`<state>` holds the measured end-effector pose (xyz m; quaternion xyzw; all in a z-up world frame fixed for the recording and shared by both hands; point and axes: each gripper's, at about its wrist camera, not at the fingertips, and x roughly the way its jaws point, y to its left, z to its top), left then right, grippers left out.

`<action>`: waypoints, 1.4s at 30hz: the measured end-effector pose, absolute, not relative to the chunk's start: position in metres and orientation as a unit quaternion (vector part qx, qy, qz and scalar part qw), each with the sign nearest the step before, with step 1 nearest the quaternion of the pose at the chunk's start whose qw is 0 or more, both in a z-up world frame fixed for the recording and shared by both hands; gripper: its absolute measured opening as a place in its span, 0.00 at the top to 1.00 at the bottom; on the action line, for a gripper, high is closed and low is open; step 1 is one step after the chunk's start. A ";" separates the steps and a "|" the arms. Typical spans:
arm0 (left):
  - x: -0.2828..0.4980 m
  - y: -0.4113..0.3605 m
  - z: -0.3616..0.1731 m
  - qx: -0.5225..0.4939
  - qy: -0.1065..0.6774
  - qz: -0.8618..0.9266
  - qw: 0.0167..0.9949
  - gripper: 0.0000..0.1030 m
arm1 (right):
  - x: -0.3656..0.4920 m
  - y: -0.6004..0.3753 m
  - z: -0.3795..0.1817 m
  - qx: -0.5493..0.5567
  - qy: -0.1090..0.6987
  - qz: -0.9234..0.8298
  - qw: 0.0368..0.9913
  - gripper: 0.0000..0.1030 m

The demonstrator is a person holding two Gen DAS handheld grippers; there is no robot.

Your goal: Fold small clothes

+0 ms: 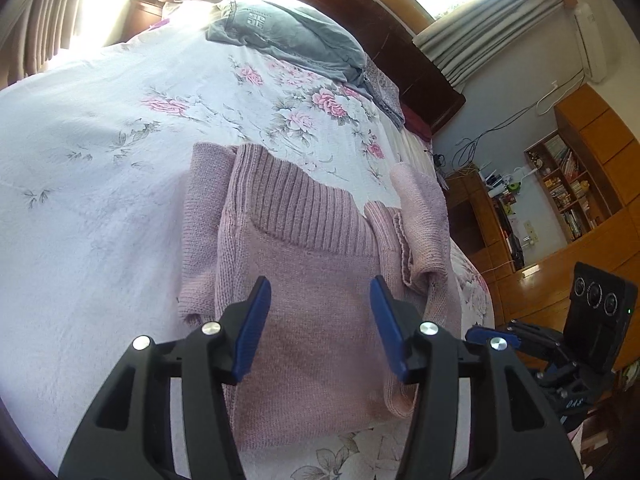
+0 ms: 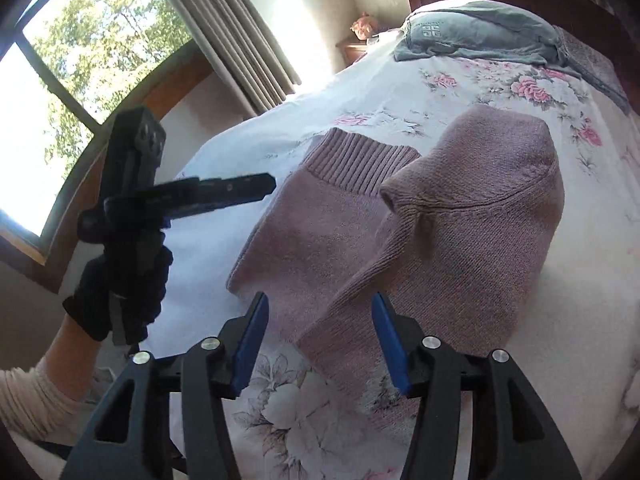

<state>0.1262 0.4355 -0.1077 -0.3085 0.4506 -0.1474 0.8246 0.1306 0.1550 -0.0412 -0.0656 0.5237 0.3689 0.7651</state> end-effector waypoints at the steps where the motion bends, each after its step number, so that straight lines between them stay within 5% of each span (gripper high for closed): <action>1: 0.127 0.434 -0.107 -0.310 0.451 -0.149 0.824 0.50 | 0.120 0.161 -0.042 -0.103 0.513 0.362 0.771 0.37; 12: 0.128 0.414 -0.101 -0.302 0.458 -0.176 0.817 0.46 | 0.086 0.187 -0.095 -0.244 0.483 0.283 0.792 0.36; 16: 0.134 0.405 -0.101 -0.310 0.465 -0.188 0.808 0.43 | 0.088 0.189 -0.100 -0.253 0.478 0.271 0.797 0.54; 17: 0.135 0.403 -0.101 -0.312 0.466 -0.191 0.805 0.42 | 0.086 0.190 -0.100 -0.246 0.478 0.278 0.796 0.63; 18: 0.137 0.400 -0.102 -0.315 0.467 -0.195 0.803 0.40 | 0.087 0.189 -0.098 -0.234 0.483 0.290 0.792 0.84; 29: 0.174 0.359 -0.143 -0.442 0.491 -0.278 0.698 0.30 | 0.087 0.130 -0.036 -0.043 0.483 0.374 0.791 0.88; 31: 0.182 0.350 -0.149 -0.455 0.493 -0.280 0.687 0.30 | 0.086 0.122 -0.029 -0.016 0.479 0.396 0.783 1.00; 33: 0.190 0.341 -0.154 -0.467 0.497 -0.283 0.675 0.29 | 0.083 0.117 -0.018 0.033 0.469 0.435 0.768 1.00; 38: 0.197 0.329 -0.157 -0.463 0.511 -0.265 0.674 0.28 | 0.078 0.123 -0.012 -0.065 0.458 0.356 0.812 0.95; 41: 0.193 0.333 -0.146 -0.437 0.508 -0.257 0.696 0.28 | 0.079 0.126 -0.027 -0.087 0.471 0.349 0.806 0.79; 42: 0.192 0.337 -0.142 -0.426 0.508 -0.252 0.705 0.28 | 0.077 0.128 -0.034 -0.091 0.475 0.353 0.801 0.67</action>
